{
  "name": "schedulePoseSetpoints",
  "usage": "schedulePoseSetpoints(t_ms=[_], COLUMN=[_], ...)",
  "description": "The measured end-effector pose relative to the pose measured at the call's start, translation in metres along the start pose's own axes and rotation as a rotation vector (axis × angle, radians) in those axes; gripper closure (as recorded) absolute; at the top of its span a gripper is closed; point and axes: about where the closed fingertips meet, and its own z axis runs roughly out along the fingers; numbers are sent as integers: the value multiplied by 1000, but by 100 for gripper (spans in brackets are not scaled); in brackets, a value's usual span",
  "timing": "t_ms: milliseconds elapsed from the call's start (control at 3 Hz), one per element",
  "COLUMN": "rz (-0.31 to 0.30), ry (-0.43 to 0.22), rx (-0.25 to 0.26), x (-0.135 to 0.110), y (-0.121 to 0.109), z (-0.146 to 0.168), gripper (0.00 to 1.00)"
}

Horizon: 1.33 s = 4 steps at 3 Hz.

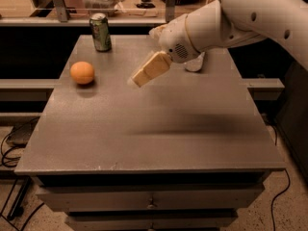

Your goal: Pick orange

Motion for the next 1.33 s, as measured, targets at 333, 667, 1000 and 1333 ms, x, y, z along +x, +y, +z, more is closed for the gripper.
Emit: schedulePoseSetpoints(t_ms=[333, 667, 1000, 1333], rz=[-58, -58, -50, 19], ry=[64, 64, 52, -54], rx=[-17, -17, -23, -82], x=[-14, -15, -14, -15], y=[-36, -37, -34, -13], z=[84, 85, 86, 93], gripper=[0, 0, 0, 0])
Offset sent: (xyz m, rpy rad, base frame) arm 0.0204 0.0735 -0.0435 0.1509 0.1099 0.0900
